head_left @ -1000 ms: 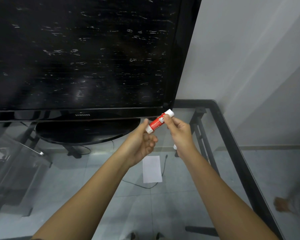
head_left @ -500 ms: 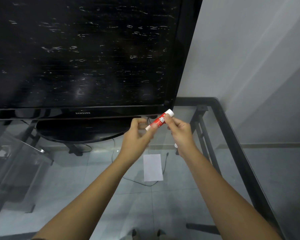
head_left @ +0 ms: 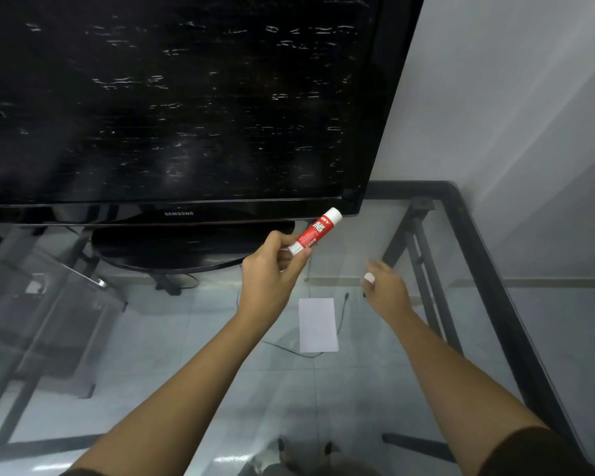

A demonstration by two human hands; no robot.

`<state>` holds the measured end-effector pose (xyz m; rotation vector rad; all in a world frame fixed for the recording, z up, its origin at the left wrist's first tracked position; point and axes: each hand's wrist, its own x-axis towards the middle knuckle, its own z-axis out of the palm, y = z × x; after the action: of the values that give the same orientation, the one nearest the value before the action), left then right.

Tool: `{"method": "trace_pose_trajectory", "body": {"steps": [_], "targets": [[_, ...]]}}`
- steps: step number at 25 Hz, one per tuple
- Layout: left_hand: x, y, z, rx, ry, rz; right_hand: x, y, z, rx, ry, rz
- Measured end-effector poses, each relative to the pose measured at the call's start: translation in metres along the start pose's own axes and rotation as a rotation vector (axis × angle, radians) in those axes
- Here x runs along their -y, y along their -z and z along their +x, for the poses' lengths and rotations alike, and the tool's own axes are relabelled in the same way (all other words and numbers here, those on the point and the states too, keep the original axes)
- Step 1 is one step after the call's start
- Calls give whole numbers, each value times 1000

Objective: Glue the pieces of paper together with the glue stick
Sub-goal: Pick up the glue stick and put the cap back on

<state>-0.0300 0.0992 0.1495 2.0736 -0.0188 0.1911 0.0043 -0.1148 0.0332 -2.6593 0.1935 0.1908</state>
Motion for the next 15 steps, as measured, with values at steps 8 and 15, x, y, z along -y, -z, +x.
{"method": "trace_pose_trajectory", "body": {"steps": [8,15], "targets": [[5,9,-2,-14,17,6,-15,-23,11,106,53,-421],[9,-3,-2,13,35,4,-8,-23,2,23,-9,131]]}}
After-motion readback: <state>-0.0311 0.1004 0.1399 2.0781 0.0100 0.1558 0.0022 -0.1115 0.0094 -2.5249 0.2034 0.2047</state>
